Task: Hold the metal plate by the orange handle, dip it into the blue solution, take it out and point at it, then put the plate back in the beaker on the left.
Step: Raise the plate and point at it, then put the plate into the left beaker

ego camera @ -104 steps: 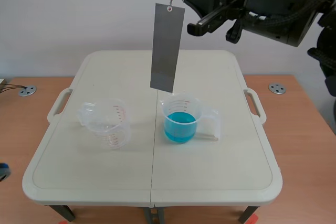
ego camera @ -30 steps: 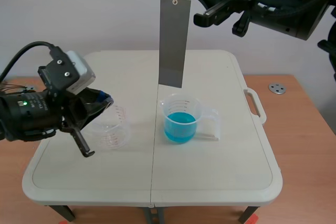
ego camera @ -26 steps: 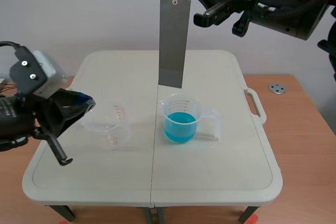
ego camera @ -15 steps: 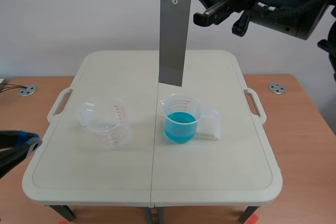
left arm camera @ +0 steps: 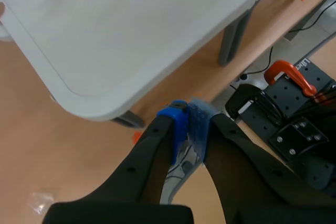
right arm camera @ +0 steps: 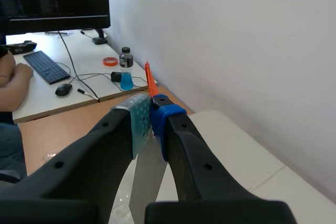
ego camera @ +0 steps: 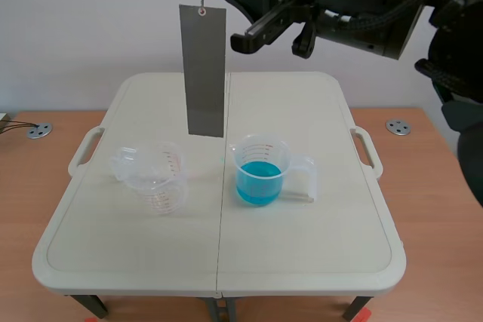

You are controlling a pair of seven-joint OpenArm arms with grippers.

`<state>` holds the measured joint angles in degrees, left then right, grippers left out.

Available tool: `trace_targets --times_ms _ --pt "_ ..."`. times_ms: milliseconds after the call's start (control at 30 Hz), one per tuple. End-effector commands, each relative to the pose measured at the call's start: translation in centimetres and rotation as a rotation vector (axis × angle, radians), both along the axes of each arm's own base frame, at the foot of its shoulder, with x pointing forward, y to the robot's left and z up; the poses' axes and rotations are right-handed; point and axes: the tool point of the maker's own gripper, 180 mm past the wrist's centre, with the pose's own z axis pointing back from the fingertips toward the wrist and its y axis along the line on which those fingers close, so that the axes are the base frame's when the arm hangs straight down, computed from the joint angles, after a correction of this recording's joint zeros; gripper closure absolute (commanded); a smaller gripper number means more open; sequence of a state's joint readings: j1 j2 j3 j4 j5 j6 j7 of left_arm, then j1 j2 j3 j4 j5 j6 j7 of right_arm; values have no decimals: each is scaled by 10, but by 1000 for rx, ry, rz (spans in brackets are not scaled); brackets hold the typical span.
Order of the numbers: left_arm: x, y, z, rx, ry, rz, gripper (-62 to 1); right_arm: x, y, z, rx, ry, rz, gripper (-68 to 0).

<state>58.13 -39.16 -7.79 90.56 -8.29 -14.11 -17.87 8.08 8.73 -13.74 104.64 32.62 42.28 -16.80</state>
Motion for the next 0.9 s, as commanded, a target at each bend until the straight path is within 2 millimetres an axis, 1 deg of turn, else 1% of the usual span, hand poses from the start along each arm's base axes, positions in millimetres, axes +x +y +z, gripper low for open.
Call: trace_targets --times_ms 0,133,233,433,600,867 --pt "-3 0 -2 -22 6 28 -12 -1 3 25 38 -69 19 -13" --pt "-17 11 -17 -3 54 69 -12 -1 13 33 46 -95 28 -13" --pt "-28 17 -27 7 90 87 -12 -2 21 36 40 -104 36 -13" --pt "-50 18 -43 -13 148 97 -12 -4 36 43 34 -129 59 -13" --pt "-65 20 -54 -14 194 102 -12 -1 48 42 42 -117 79 -13" --pt "-82 19 -62 -26 235 105 -12 12 66 32 51 -64 109 -13"
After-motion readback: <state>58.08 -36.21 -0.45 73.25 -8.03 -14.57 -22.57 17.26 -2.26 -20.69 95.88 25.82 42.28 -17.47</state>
